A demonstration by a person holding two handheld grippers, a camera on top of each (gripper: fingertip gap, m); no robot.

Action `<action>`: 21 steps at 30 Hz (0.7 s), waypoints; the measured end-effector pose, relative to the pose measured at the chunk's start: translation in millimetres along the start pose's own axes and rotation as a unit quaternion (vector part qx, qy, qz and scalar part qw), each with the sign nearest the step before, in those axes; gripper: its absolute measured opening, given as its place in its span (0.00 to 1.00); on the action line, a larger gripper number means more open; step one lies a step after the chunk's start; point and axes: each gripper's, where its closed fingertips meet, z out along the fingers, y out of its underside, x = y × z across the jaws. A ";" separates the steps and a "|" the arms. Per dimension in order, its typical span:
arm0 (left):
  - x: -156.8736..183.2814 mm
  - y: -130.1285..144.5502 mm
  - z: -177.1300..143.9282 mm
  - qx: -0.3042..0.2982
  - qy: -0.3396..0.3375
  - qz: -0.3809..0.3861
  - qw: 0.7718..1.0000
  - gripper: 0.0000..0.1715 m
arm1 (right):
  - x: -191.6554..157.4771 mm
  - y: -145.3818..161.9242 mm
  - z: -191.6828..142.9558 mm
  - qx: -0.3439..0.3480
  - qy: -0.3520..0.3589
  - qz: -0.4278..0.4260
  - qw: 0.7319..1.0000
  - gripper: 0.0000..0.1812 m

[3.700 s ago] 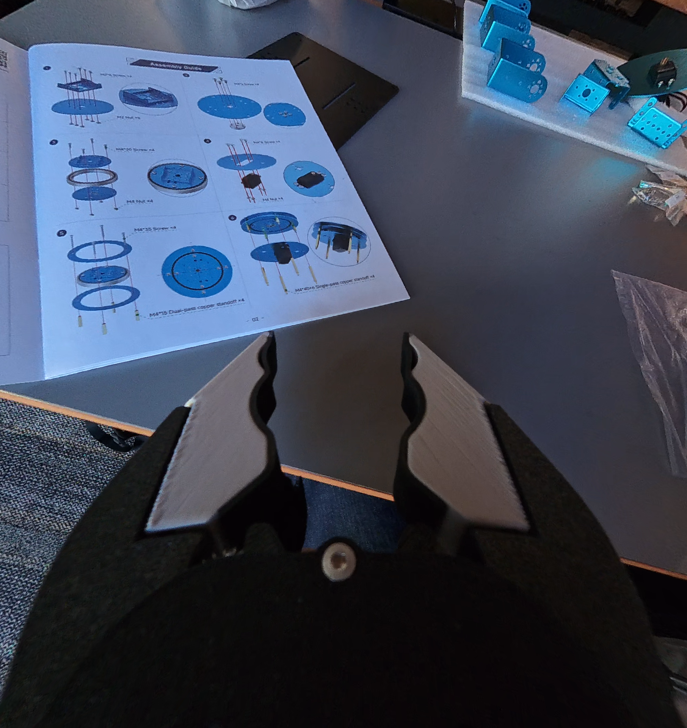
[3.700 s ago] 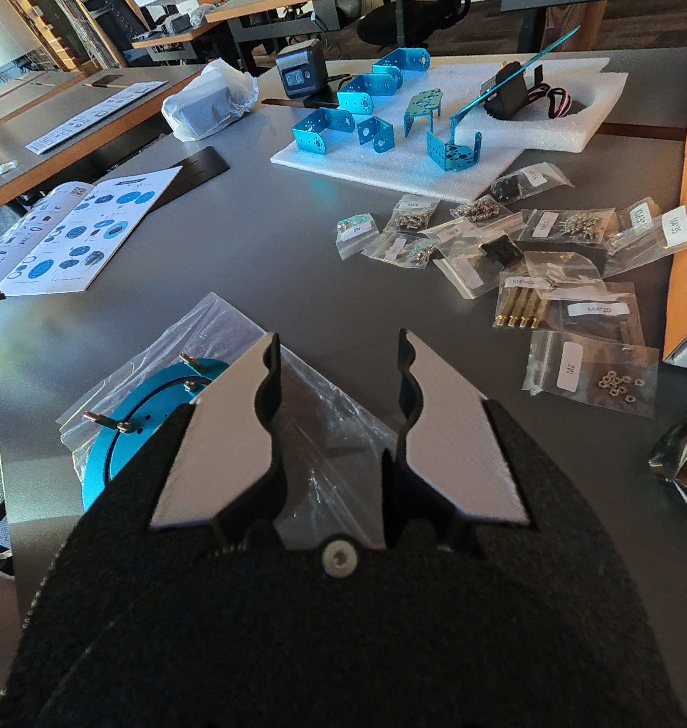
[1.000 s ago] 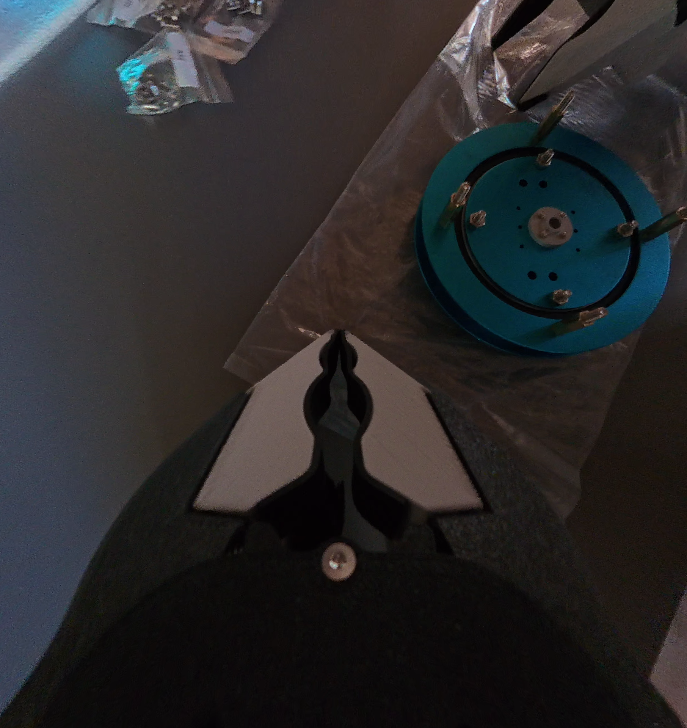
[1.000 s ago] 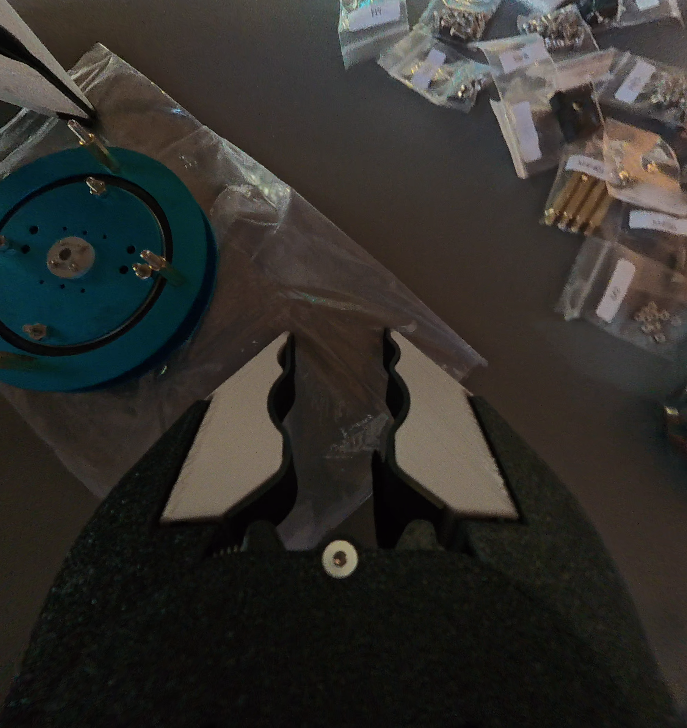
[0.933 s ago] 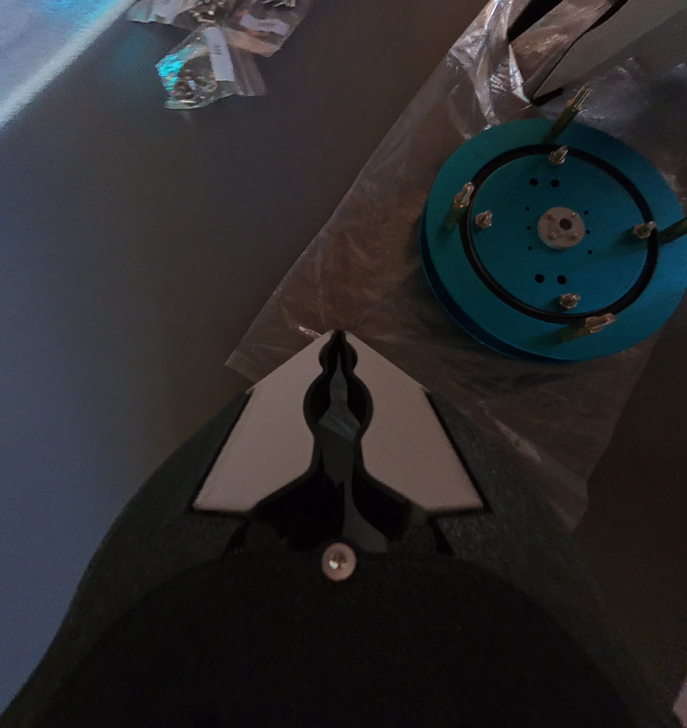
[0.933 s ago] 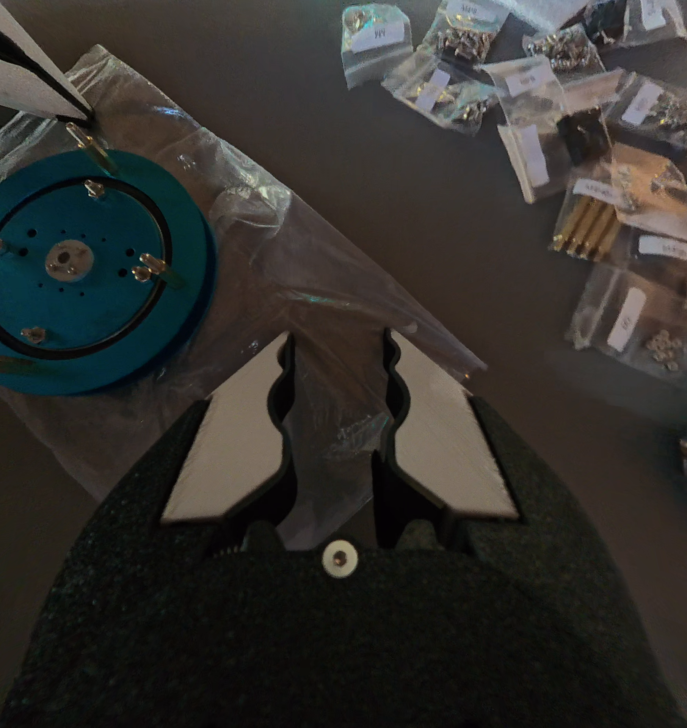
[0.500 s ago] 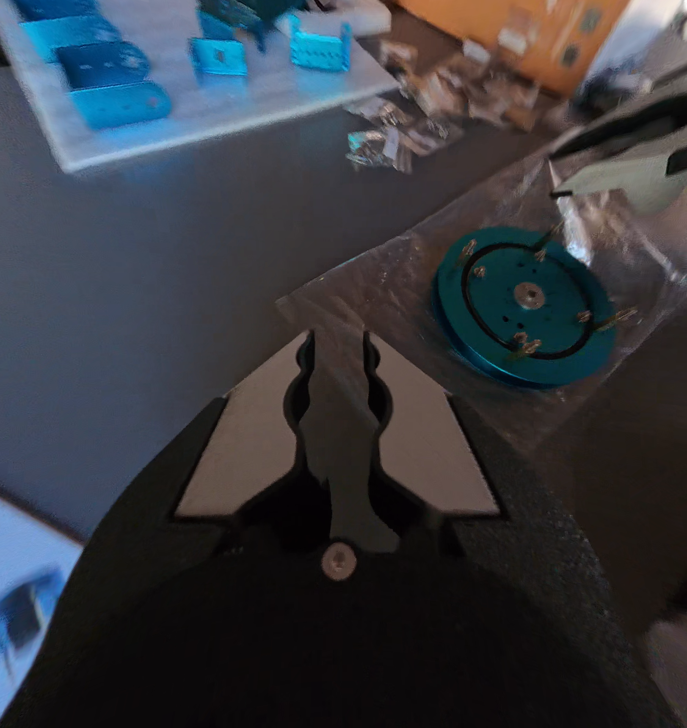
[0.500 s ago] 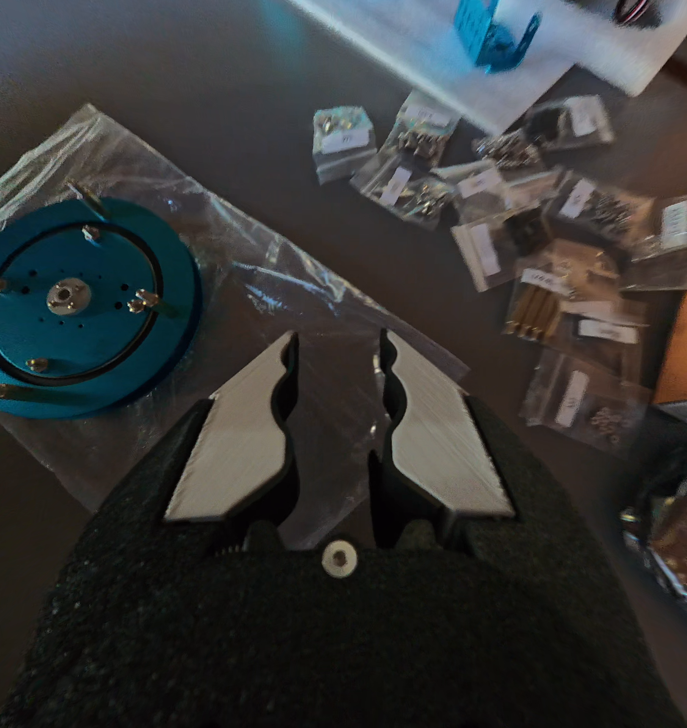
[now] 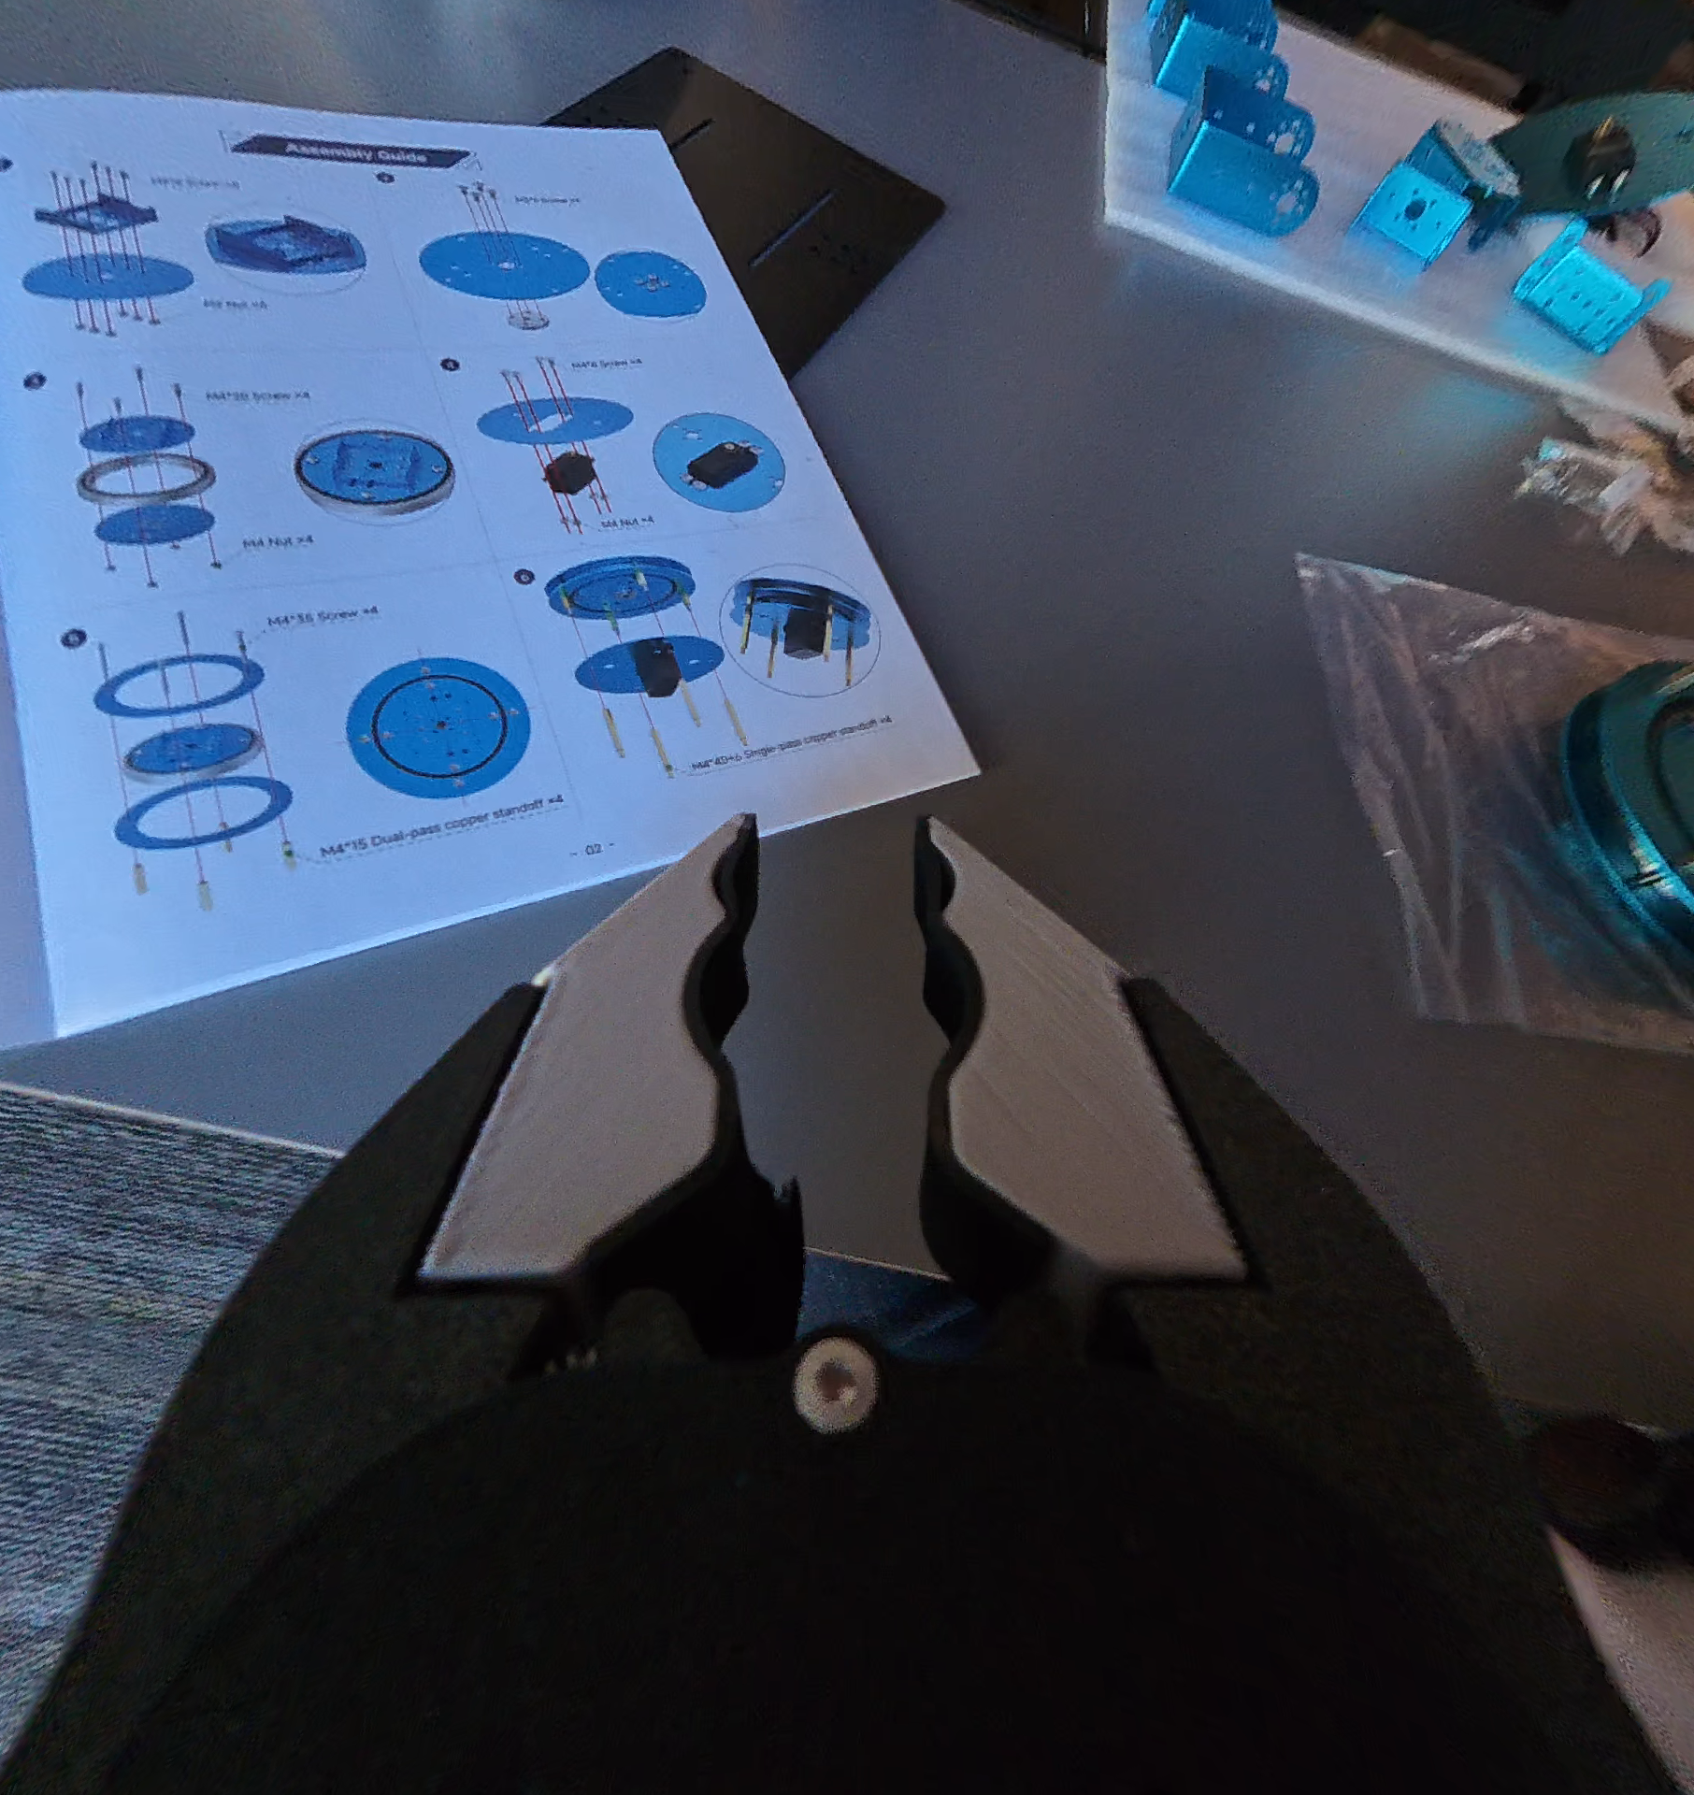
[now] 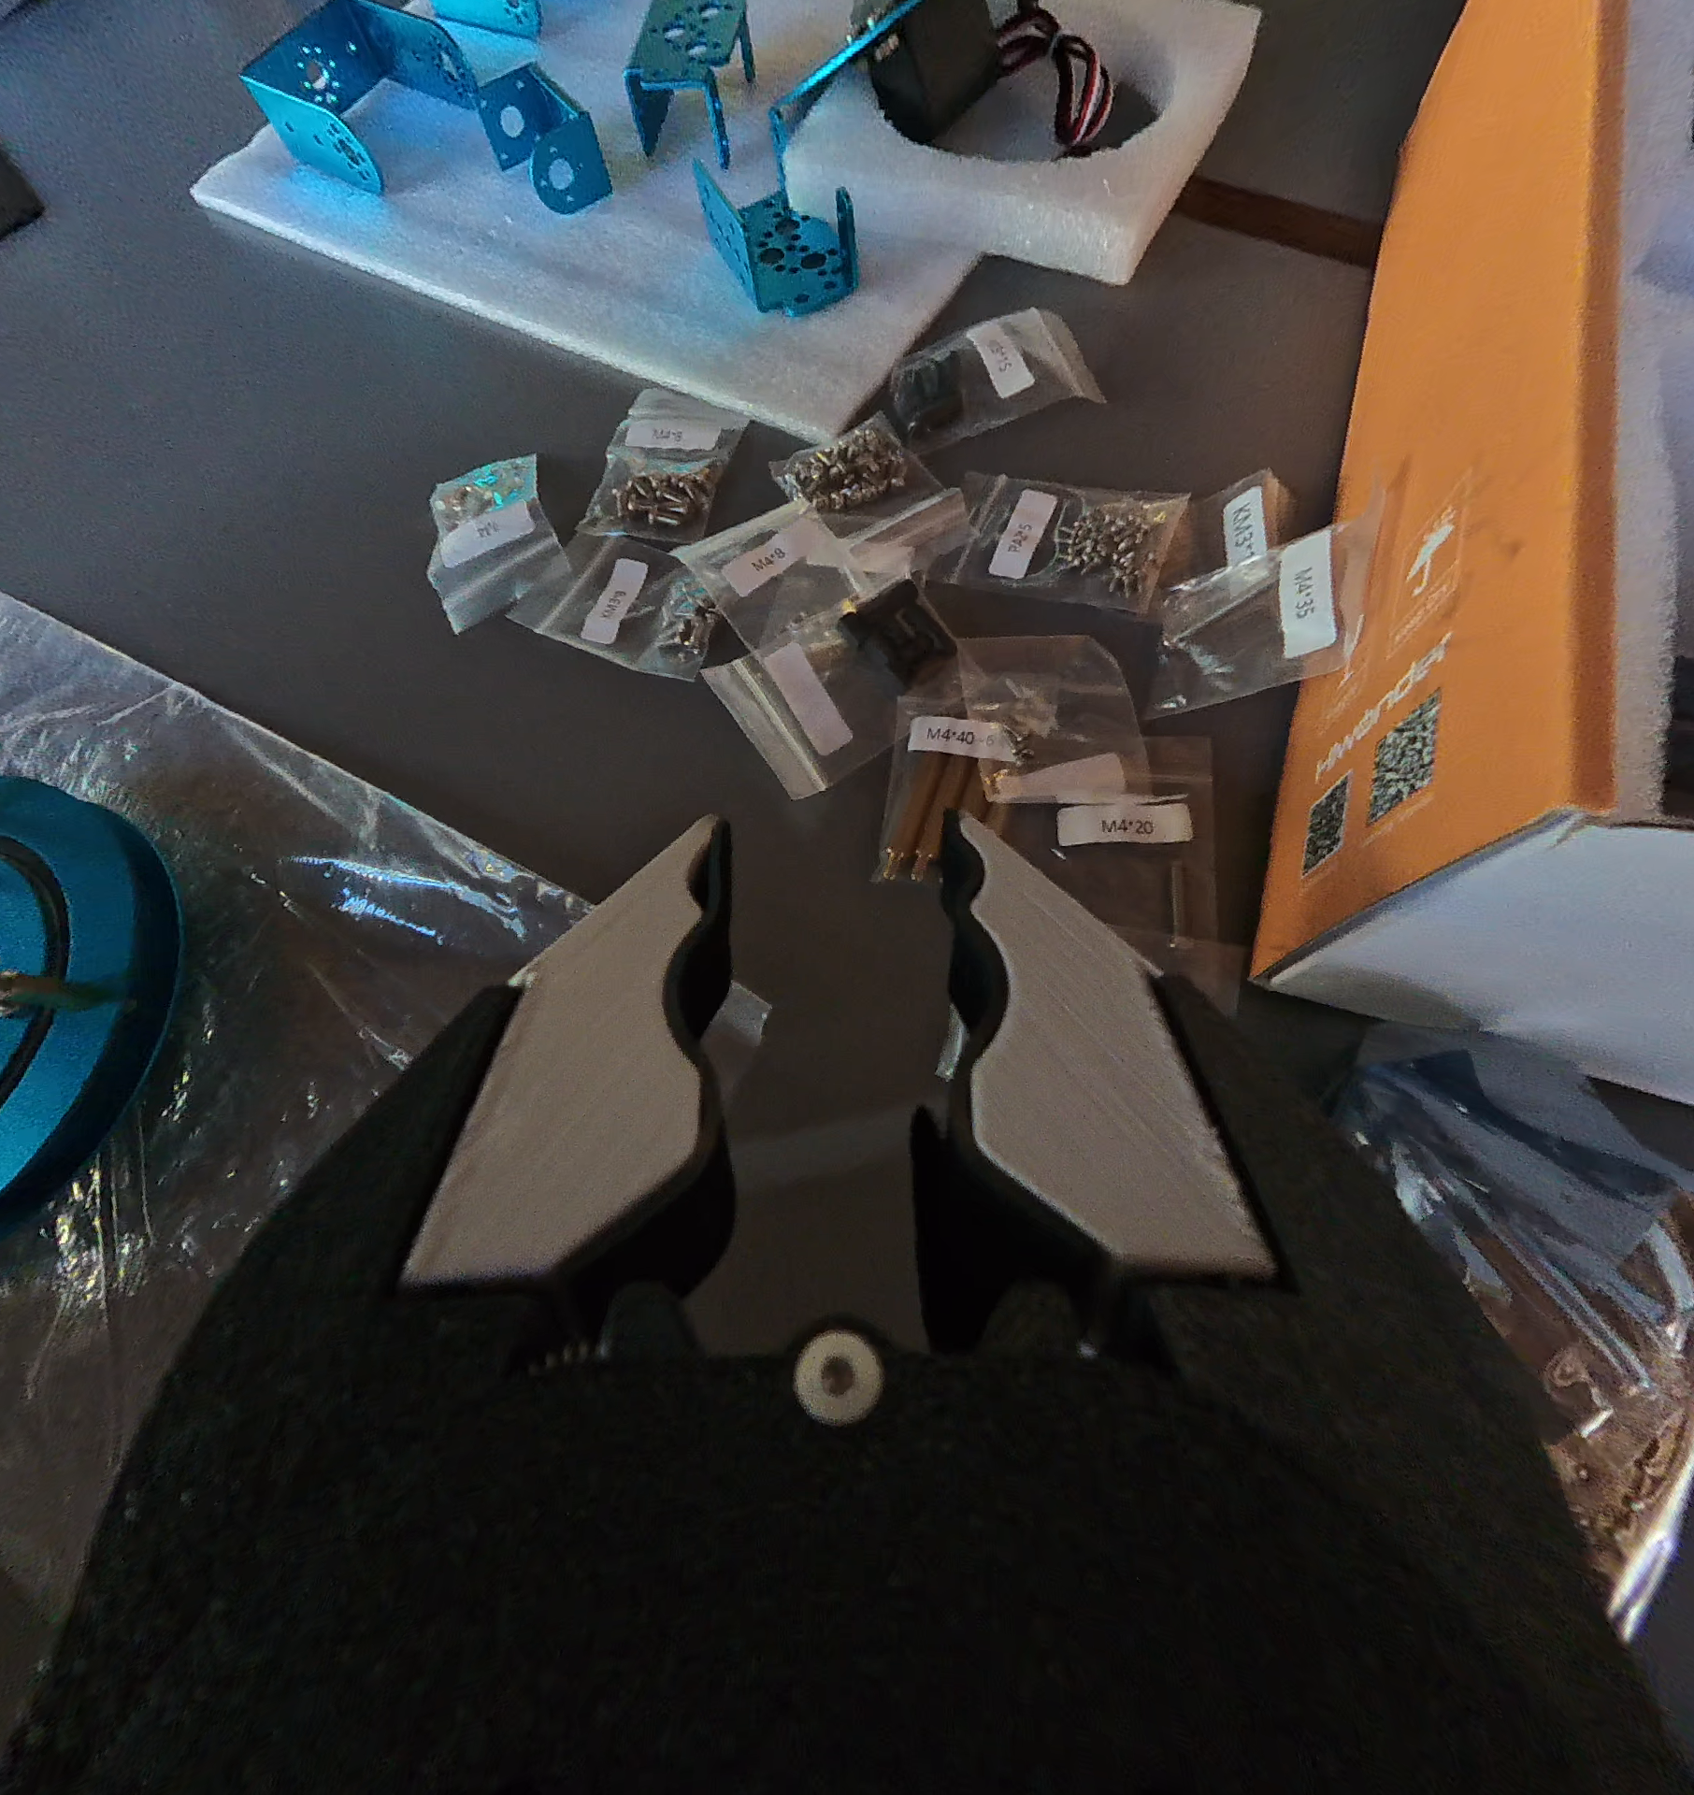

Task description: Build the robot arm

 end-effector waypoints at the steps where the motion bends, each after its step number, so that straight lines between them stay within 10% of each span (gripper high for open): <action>1: 0.2 0.9 1.5 -0.005 -0.006 0.018 1.000 0.18 | 0.9 1.2 0.4 -0.001 0.003 0.001 1.000 0.23; 21: 57.0 -11.8 39.0 -0.038 0.060 0.090 0.993 0.18 | 21.0 15.4 20.1 -0.058 0.082 -0.011 0.995 0.24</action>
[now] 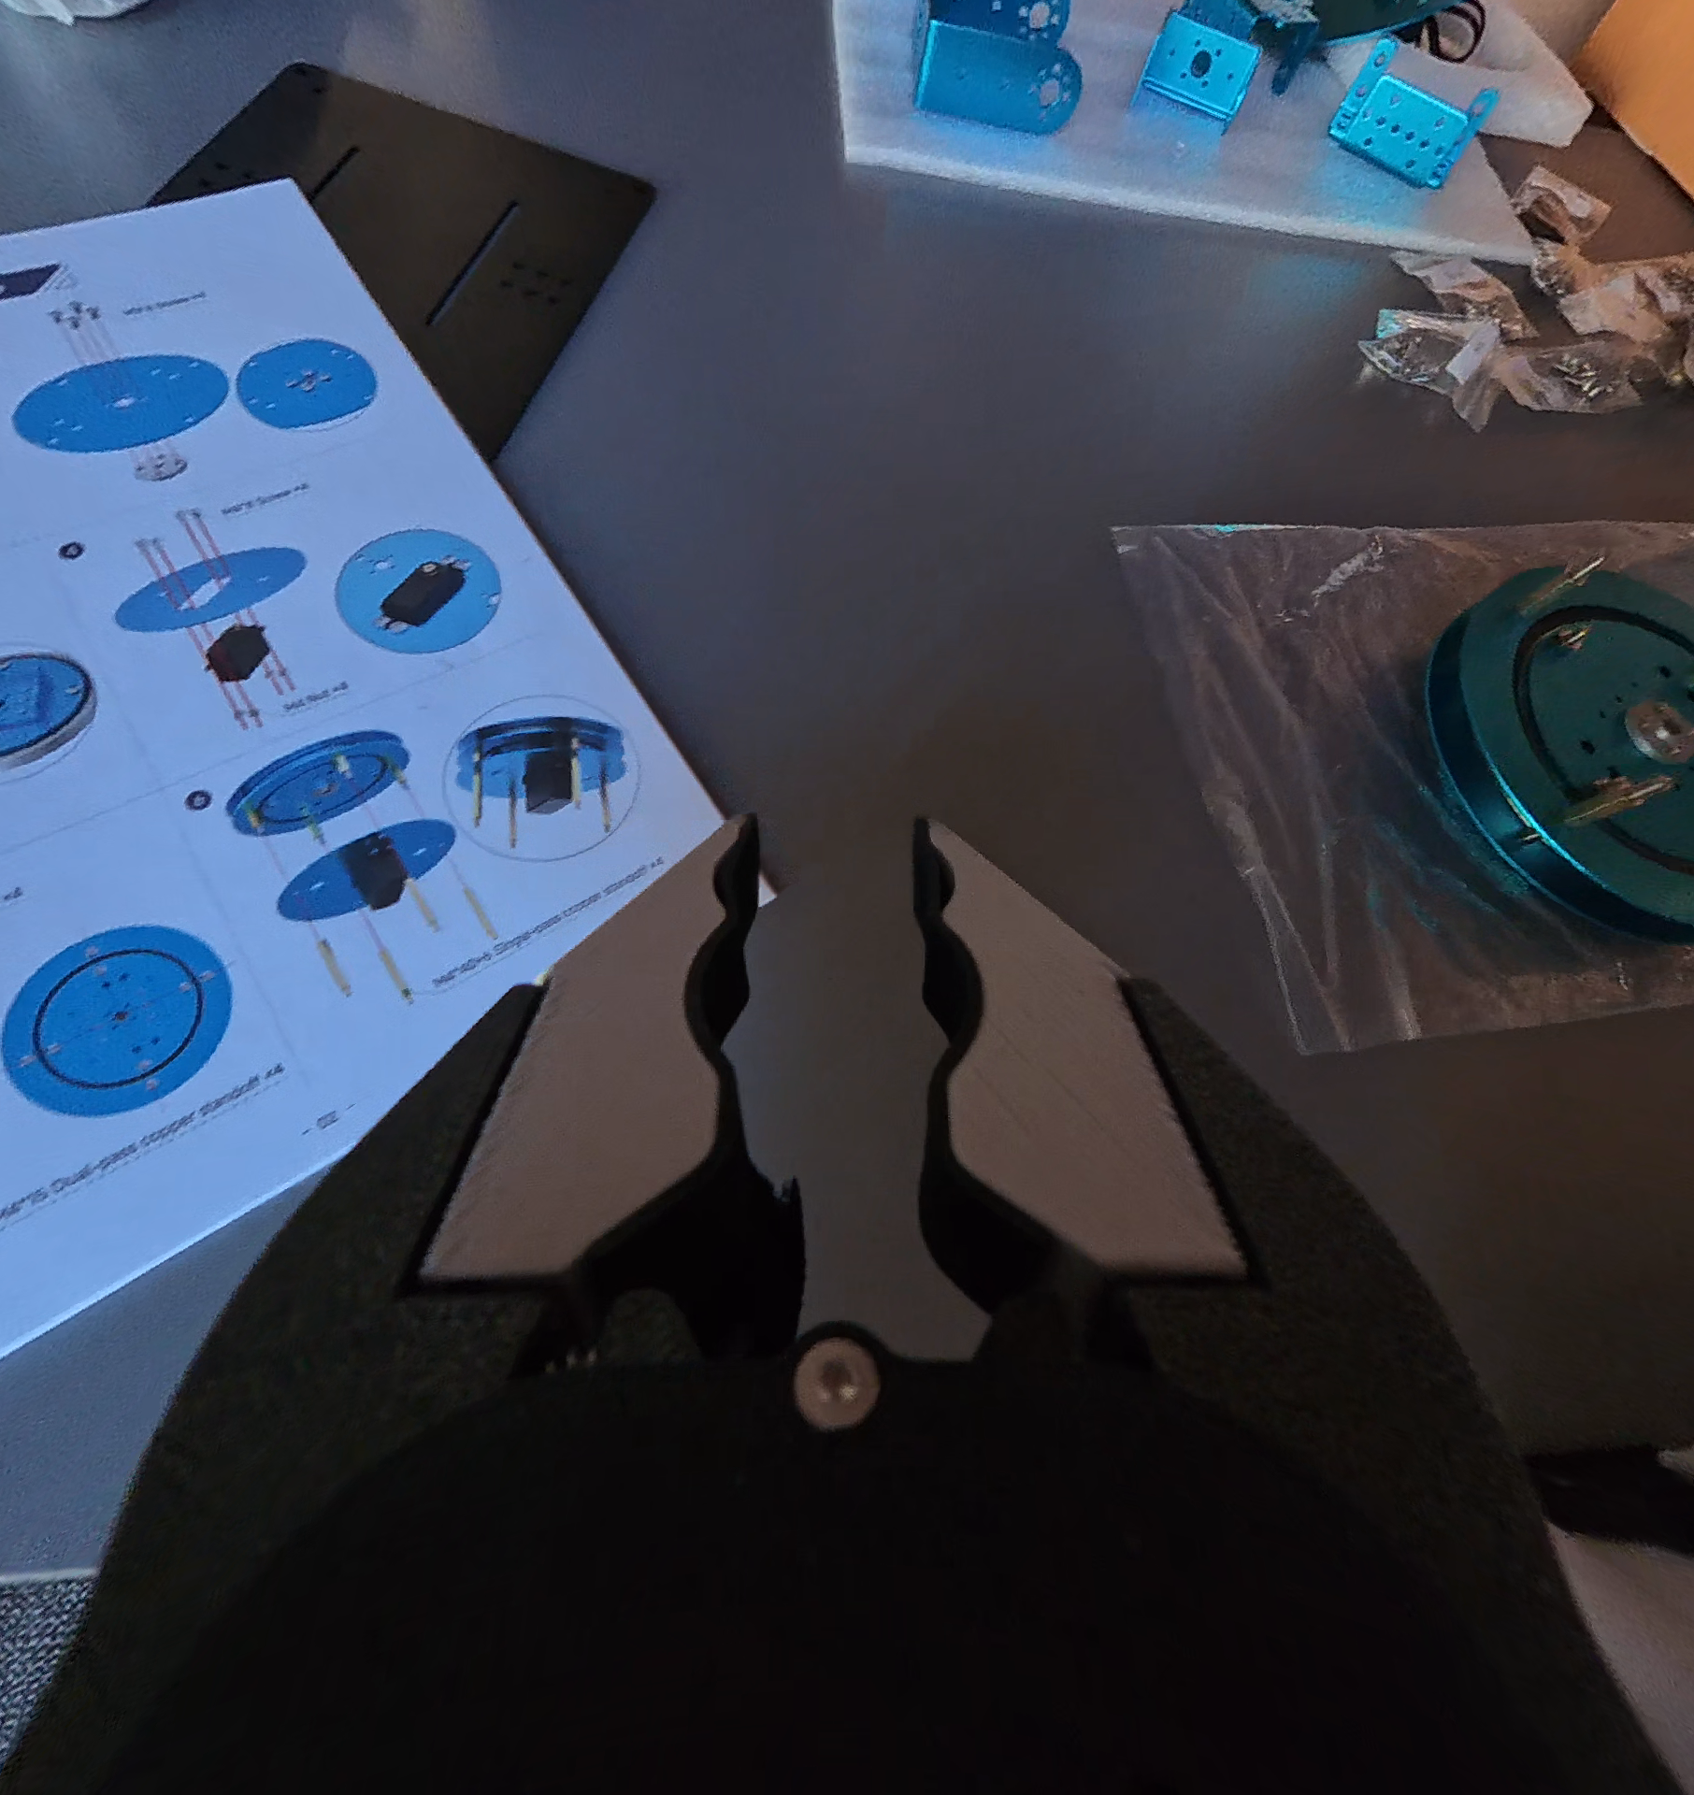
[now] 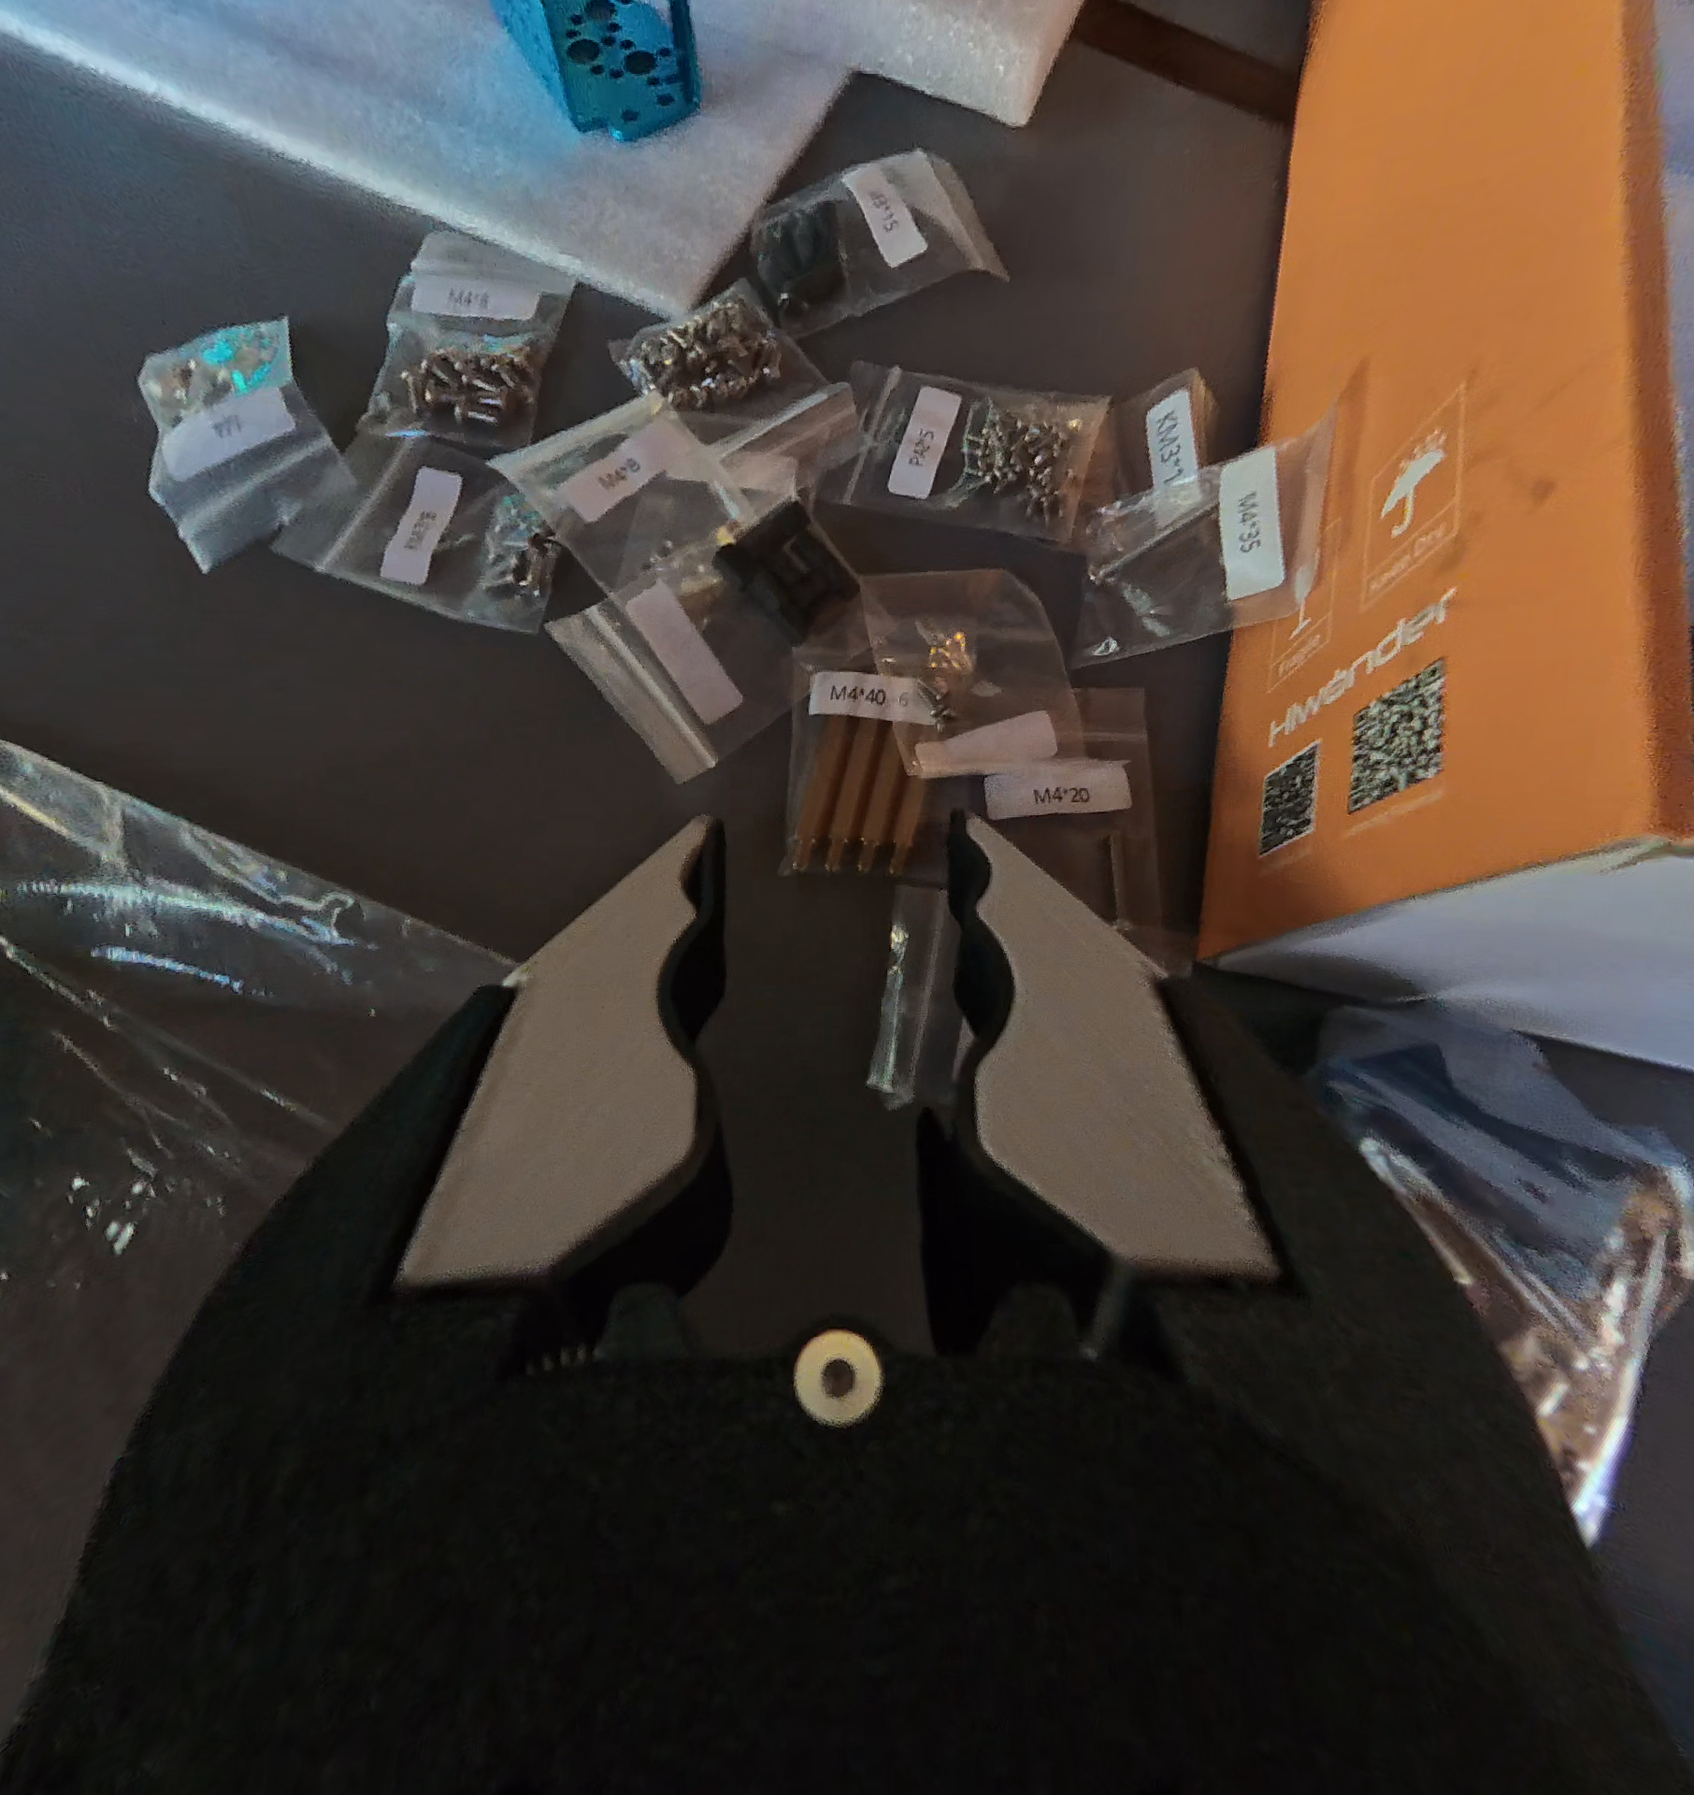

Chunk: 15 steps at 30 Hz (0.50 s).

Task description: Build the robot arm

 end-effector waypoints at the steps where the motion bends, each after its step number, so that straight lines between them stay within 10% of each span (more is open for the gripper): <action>1: 3.4 -1.4 1.9 -0.001 0.004 0.002 1.000 0.18 | 0.8 1.9 2.8 -0.007 -0.003 0.011 1.000 0.23; 15: 17.5 -7.0 5.6 -0.008 0.014 0.019 1.000 0.18 | -21.6 17.0 -14.0 -0.031 -0.005 -0.027 0.999 0.13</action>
